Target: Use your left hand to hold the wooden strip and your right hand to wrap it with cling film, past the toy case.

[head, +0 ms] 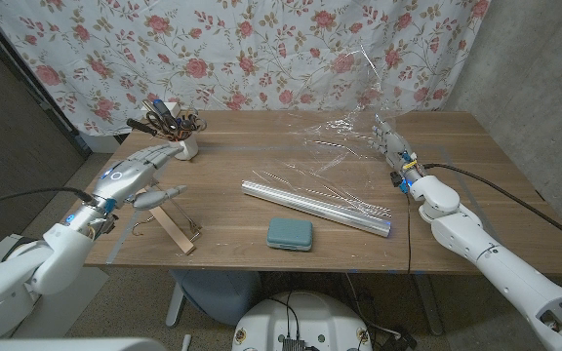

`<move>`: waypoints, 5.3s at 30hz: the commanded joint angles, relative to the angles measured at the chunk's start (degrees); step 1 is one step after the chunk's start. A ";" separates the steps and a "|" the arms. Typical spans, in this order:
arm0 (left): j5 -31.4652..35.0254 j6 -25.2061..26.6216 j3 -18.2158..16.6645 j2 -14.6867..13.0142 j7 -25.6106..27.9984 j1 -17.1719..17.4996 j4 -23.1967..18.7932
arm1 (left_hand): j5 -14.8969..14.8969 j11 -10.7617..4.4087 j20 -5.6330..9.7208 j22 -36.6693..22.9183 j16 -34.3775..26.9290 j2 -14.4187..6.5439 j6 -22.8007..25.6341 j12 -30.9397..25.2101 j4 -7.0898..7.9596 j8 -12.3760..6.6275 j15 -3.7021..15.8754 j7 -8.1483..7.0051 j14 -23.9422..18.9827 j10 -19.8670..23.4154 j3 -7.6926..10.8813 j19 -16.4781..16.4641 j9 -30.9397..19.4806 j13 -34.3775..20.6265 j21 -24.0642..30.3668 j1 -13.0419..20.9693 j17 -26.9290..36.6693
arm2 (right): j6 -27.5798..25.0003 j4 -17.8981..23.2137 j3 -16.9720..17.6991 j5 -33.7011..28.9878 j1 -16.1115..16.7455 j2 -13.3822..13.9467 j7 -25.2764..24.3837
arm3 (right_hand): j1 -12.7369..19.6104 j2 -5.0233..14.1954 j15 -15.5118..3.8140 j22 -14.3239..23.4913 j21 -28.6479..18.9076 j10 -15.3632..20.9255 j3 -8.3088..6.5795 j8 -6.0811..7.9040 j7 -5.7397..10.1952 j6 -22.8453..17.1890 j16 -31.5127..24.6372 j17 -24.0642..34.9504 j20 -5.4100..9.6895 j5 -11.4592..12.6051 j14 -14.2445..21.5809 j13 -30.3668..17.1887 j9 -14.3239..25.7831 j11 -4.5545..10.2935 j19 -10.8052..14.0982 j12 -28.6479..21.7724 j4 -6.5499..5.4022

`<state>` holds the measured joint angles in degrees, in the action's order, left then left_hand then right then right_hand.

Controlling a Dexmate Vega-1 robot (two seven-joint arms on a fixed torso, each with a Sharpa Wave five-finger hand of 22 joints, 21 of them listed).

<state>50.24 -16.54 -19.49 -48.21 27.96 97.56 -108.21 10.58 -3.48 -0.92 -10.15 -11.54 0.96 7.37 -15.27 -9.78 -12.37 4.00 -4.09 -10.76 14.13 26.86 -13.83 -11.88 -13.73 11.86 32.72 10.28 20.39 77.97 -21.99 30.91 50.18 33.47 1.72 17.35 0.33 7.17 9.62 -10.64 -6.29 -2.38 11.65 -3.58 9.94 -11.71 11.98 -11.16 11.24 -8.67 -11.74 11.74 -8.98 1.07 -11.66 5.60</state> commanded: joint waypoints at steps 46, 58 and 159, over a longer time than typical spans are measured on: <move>-0.11 9.76 3.73 -10.03 1.20 0.37 7.09 | 0.48 -1.21 1.83 -0.22 -0.09 2.12 7.11 -0.89 0.63 -2.52 1.16 0.22 -4.24 4.25 -1.78 -5.70 -0.53 -1.14 0.60 1.46 0.04 | -2.18 1.40 -0.48 0.19 -0.38 1.18 1.17 | 0.06 0.27 -0.07 0.17 -0.19 0.06 0.06 0.04 -0.19 1.06 -0.22 0.11 -0.03 0.09 -0.42 0.02 0.00 -0.01 0.11 -0.29 0.48; -0.87 10.75 5.80 -12.40 2.76 -0.19 9.03 | 0.65 -0.89 2.25 -0.19 0.30 1.73 6.62 -0.52 0.61 -2.30 1.19 0.37 -3.64 3.80 -1.66 -5.73 -0.60 -1.31 0.43 2.19 0.06 | -2.68 2.72 0.31 0.28 0.25 2.03 0.26 | 0.01 0.24 -0.06 0.17 -0.19 0.07 0.12 0.04 -0.12 1.09 -0.22 0.11 -0.03 0.08 -0.41 0.02 0.00 -0.01 0.12 -0.30 0.48; 9.20 22.02 8.12 -24.27 -11.48 2.56 8.71 | 1.62 -2.98 0.31 -0.04 0.68 1.88 5.25 -0.35 -0.27 -6.91 2.01 -1.30 -6.41 2.64 1.10 -5.78 -3.55 -4.10 -0.68 14.67 0.67 | -4.90 3.35 0.14 -0.60 1.11 1.99 -2.75 | 0.02 0.59 -0.17 0.17 -0.14 -0.09 0.20 0.07 -0.08 1.13 -0.17 0.07 -0.05 0.13 -0.60 0.03 -0.02 0.06 -0.10 -0.25 0.58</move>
<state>58.55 2.58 -12.47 -71.49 18.41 100.00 -98.46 11.92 -6.45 -0.71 -10.14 -10.92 2.72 11.69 -15.46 -10.20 -18.86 5.84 -5.34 -17.48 16.66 27.91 -19.73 -15.32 -17.70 11.33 46.61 10.92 15.54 81.60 -21.72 30.38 51.22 35.67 -0.78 17.35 0.33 7.17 9.62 -10.64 -6.29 -2.06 11.65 -3.58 9.94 -11.71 12.02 -11.16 11.24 -8.67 -11.75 11.74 -8.98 1.08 -11.65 5.92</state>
